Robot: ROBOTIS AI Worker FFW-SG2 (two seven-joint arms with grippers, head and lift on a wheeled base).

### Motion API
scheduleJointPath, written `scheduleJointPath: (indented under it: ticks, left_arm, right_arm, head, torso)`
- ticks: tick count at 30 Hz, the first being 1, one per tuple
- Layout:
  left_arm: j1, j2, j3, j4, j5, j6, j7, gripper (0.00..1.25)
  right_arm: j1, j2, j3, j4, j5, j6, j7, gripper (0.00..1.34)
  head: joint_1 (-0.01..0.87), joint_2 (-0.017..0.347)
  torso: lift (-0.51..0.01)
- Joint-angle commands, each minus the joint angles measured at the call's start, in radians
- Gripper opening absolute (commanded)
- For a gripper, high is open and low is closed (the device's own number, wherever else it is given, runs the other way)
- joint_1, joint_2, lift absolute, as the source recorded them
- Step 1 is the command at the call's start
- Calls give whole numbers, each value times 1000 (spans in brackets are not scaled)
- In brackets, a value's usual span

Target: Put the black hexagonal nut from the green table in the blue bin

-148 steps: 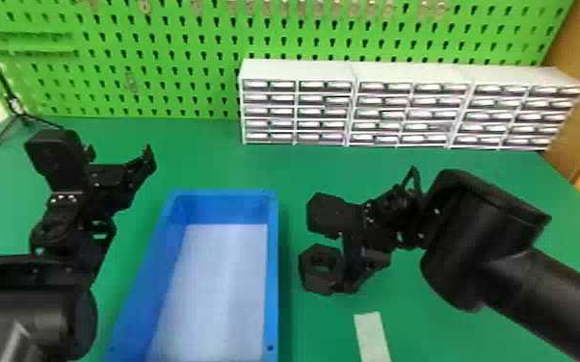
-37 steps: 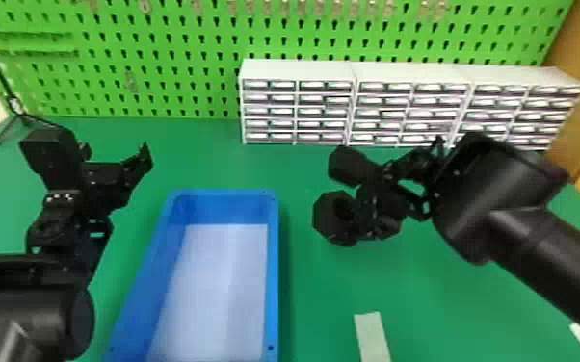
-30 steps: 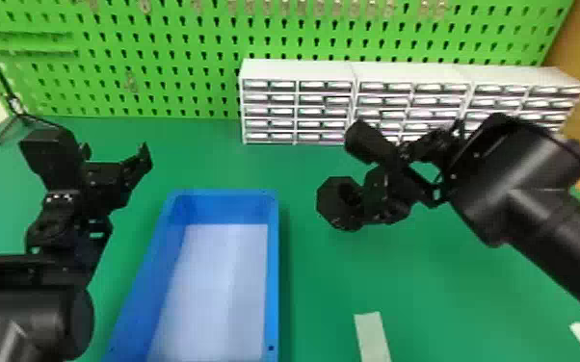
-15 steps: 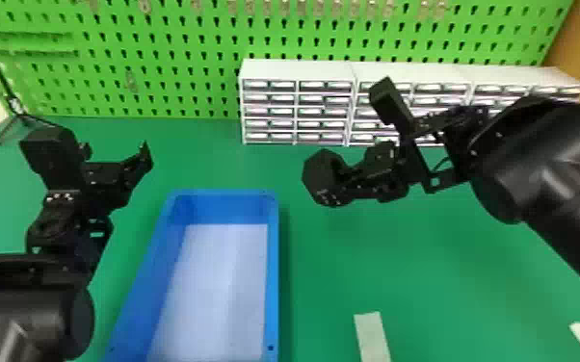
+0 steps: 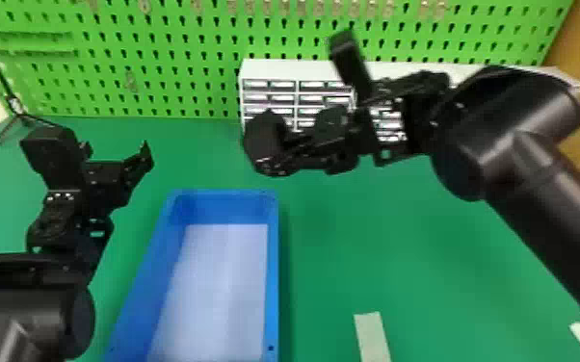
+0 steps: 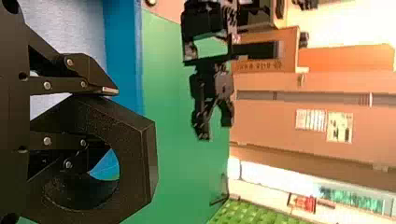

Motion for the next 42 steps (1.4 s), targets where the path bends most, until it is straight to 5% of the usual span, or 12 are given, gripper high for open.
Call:
scheduleJointPath:
  ticks: [1, 17, 42]
  left_arm:
    - [2, 0, 3, 0, 0, -2, 0, 970]
    - [4, 2, 6, 0, 0, -2, 0, 970]
    - [7, 11, -2, 0, 8, -2, 0, 970]
  right_arm:
    - [-44, 31, 94, -6, 44, 0, 1, 350]
    - [-96, 77, 258, -3, 172, -2, 6, 350]
    - [-193, 75, 436, -3, 224, -25, 15, 351]
  head:
    - [686, 28]
    - [686, 28]
    - [686, 28]
  torso:
    - [-96]
    - [-96]
    - [-96]
